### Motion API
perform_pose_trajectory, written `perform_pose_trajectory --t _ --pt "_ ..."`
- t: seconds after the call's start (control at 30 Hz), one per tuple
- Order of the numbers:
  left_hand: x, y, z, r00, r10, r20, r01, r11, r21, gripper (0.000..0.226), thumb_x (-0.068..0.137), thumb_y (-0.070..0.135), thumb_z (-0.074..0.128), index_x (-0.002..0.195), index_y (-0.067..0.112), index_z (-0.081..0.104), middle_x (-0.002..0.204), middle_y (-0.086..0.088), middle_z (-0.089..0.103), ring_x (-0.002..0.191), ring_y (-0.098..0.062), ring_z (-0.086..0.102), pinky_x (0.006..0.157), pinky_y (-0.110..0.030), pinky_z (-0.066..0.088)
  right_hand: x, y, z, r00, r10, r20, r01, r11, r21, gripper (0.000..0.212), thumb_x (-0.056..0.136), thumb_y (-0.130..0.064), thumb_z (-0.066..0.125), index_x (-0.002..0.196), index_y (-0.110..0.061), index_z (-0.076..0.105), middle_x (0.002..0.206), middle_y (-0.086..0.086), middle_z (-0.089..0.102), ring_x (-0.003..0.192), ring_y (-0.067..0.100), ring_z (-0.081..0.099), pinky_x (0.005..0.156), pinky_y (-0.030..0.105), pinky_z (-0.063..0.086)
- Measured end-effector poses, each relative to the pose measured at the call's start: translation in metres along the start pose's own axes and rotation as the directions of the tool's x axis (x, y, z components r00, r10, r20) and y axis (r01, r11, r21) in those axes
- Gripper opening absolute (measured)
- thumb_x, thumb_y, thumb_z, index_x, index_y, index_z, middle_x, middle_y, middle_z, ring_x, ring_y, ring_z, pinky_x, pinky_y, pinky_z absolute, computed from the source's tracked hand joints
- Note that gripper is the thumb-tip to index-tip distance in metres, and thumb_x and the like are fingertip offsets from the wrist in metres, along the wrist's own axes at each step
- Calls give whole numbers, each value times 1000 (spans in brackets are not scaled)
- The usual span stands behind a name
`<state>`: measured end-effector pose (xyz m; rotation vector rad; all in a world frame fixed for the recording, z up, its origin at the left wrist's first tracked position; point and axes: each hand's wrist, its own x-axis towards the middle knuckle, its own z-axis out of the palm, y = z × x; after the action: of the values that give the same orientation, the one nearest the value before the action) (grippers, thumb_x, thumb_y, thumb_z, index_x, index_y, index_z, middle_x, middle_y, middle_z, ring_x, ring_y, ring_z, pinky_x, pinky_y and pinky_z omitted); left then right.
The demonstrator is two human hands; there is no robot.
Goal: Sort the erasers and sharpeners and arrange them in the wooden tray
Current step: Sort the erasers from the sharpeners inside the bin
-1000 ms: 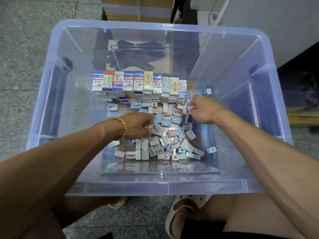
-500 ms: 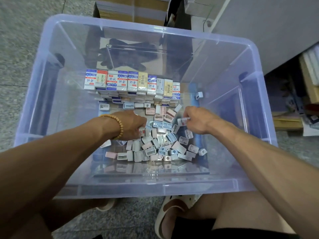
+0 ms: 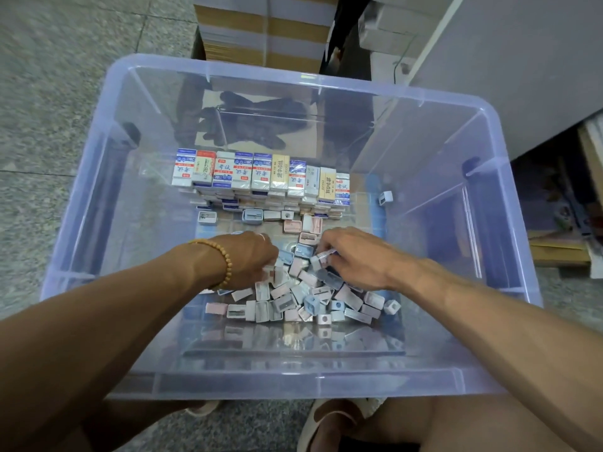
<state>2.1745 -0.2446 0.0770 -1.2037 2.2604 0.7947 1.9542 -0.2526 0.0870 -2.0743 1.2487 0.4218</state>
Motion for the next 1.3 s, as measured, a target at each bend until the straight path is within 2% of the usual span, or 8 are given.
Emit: perform_pose_trajectory --t 0.13,0.27,0.37,0.63,0.8,0.97,1.13,1.3 --pt "-9 2 -4 973 -55 -224 67 997 47 22 96 28 52 117 19 54 143 -7 39 127 -27 39 100 -38 41 15 -14 1 992 -97 -80 93 995 -48 18 98 -14 46 114 -19 50 122 -1 48 113 21 48 97 40 44" --pt "-10 -5 -2 971 -196 -139 197 980 -9 20 97 25 51 115 18 53 147 -14 30 127 -33 41 101 -42 43 21 -12 8 997 -82 -5 82 995 -48 23 98 -14 48 120 -16 52 140 2 41 122 22 46 100 39 43" --pt "-7 -8 -2 978 -171 -121 163 984 -76 12 96 25 53 105 17 52 126 -10 44 118 -29 47 93 -37 46 18 -15 1 997 -74 -9 75 992 101 10 99 -15 47 106 -21 49 108 2 57 95 22 56 79 38 47" --pt "-14 1 -13 964 -203 -171 155 953 -260 14 91 26 61 80 22 54 83 4 56 84 -20 55 69 -28 45 6 -19 -30 951 224 -214 -82 847 526 6 88 -9 69 89 -14 70 86 -6 64 80 11 57 75 29 48" --pt "-30 5 -31 890 -418 -184 208 730 -651 15 84 15 74 78 14 60 68 -2 67 69 -13 68 58 -23 53 12 -13 -45 860 453 -234 -90 587 804 18 83 -12 79 70 -17 68 69 1 62 66 12 57 71 29 49" --pt "-41 1 -39 829 -546 -125 159 443 -882 12 82 7 75 81 4 63 62 -7 57 56 -8 68 50 -18 53 36 -13 -50 776 587 -233 -124 504 855 27 87 -10 74 61 -14 67 66 4 68 63 17 64 76 38 59" --pt "-38 9 -43 836 -542 -78 98 288 -952 10 81 2 74 86 3 65 58 -6 55 64 -19 68 64 -31 61 53 -20 -50 739 599 -309 -126 574 809 26 87 -10 75 63 -15 67 67 -2 69 53 11 67 58 28 59" --pt "-35 20 -52 861 -500 -97 -29 143 -989 10 83 -2 70 89 2 64 65 -11 65 60 -11 68 56 -18 55 33 -22 -55 735 571 -366 -139 655 742 24 86 -27 75 72 -8 73 71 6 72 63 14 60 63 29 49"
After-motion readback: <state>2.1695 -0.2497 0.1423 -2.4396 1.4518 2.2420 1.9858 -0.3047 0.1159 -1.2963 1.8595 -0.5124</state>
